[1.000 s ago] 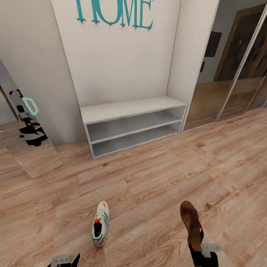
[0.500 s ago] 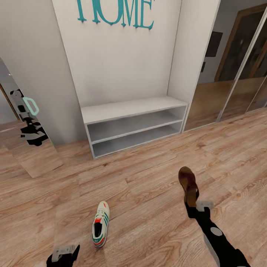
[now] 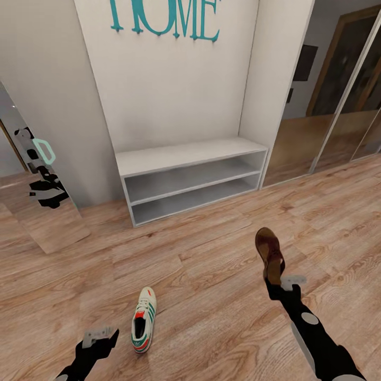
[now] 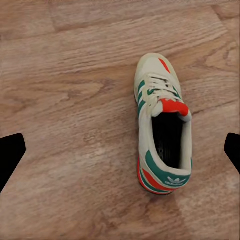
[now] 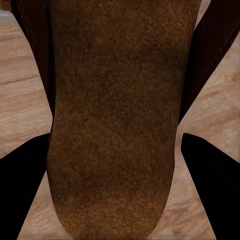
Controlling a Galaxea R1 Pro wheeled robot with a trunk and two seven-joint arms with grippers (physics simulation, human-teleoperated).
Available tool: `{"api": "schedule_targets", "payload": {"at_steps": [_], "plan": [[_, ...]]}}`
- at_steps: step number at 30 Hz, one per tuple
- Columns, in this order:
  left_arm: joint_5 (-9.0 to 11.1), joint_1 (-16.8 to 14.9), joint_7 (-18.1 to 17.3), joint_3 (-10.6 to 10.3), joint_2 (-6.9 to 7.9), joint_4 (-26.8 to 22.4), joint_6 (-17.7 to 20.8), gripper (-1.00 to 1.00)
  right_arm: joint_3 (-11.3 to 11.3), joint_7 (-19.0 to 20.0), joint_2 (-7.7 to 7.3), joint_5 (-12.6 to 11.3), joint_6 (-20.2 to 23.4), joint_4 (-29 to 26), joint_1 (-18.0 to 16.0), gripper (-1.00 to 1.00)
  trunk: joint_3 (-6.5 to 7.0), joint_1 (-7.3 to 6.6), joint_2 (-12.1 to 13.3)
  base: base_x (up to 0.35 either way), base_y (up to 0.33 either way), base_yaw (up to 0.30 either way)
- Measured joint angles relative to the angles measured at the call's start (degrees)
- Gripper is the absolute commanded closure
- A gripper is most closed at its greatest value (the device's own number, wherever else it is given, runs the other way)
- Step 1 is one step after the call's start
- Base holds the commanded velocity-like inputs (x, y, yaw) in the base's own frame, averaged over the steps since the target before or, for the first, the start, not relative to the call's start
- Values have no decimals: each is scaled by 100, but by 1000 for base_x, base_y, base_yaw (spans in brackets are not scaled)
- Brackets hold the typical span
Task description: Pick up the two gym shoes and the two sandals from the corridor floor and place them onto the hallstand (shoe rack) in the corridor, making sure they are on the rack and not on the floor. Arrange them so the two gym shoes are next to each other and the two sandals are next to each other.
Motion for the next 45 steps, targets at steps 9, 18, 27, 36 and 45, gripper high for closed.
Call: {"api": "schedule_targets", "payload": {"at_steps": [9, 18, 27, 36, 45], "plan": [[0, -1, -1, -1, -13, 14, 10, -100, 5, -1, 20, -2, -2, 47, 1, 100, 0, 0, 0, 0, 0, 0], [3, 1, -1, -1, -14, 13, -2, -100, 4, -11, 39, -4, 4, 73, -1, 100, 0, 0, 0, 0, 0, 98], [6, -2, 2, 6, -6, 13, -7, -100, 4, -17, 45, -11, 6, 71, -1, 100, -19, 0, 0, 0, 0, 259], [0, -1, -1, 0, -2, 9, -27, -100, 3, -10, 39, -4, 11, 71, 0, 100, -49, 0, 0, 0, 0, 200], [7, -4, -1, 7, -2, 7, -28, -100, 4, -2, 38, -3, 15, 75, 0, 100, -54, 0, 0, 0, 0, 23]]}}
